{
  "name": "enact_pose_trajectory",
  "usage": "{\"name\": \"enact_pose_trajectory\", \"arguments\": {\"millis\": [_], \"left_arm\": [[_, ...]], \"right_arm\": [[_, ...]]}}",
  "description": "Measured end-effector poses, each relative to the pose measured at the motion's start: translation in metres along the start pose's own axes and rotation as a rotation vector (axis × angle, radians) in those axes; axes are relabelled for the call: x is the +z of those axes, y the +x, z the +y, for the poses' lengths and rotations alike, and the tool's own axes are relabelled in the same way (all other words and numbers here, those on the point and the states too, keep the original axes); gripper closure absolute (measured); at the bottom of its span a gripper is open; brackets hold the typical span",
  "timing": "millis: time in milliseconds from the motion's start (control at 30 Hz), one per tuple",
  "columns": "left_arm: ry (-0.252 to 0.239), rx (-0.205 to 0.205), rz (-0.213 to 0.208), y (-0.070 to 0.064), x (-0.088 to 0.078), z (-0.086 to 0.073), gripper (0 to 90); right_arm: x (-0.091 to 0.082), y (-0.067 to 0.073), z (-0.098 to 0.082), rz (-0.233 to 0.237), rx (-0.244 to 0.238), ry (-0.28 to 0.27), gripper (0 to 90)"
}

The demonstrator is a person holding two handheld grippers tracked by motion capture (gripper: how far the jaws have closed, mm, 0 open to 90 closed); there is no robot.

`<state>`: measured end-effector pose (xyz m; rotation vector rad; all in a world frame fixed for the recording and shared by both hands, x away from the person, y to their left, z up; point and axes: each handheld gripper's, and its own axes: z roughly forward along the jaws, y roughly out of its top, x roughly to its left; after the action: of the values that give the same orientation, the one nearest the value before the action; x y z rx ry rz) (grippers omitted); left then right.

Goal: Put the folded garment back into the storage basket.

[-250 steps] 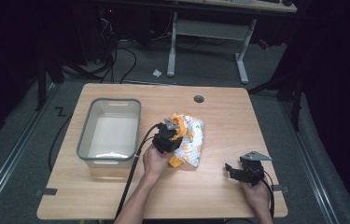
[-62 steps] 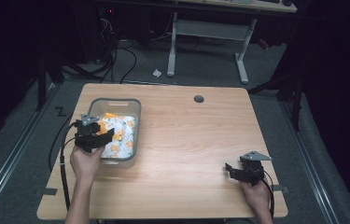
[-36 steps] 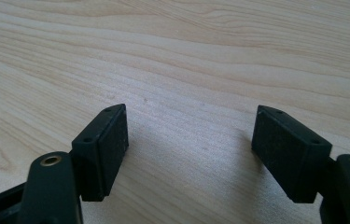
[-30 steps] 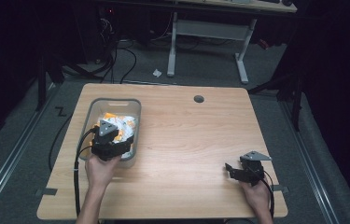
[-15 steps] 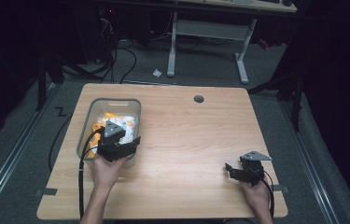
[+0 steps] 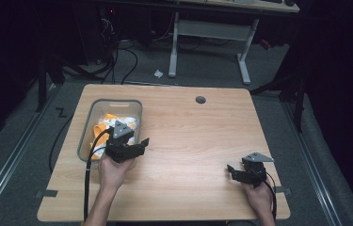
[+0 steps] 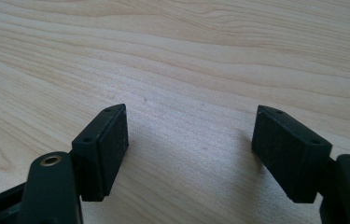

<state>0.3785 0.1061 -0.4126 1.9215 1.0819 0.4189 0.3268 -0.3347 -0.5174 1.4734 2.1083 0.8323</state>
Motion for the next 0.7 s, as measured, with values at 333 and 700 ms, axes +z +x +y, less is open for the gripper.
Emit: {"name": "enact_pose_trajectory", "arguments": {"millis": [333, 700], "left_arm": [[0.001, 0.032, -0.005, -0.012, 0.005, 0.002, 36.4], [-0.006, 0.030, -0.052, -0.022, 0.009, 0.004, 36.2]], "right_arm": [[0.000, 0.000, 0.000, 0.000, 0.000, 0.000, 27.3], [0.000, 0.000, 0.000, 0.000, 0.000, 0.000, 27.4]]}}
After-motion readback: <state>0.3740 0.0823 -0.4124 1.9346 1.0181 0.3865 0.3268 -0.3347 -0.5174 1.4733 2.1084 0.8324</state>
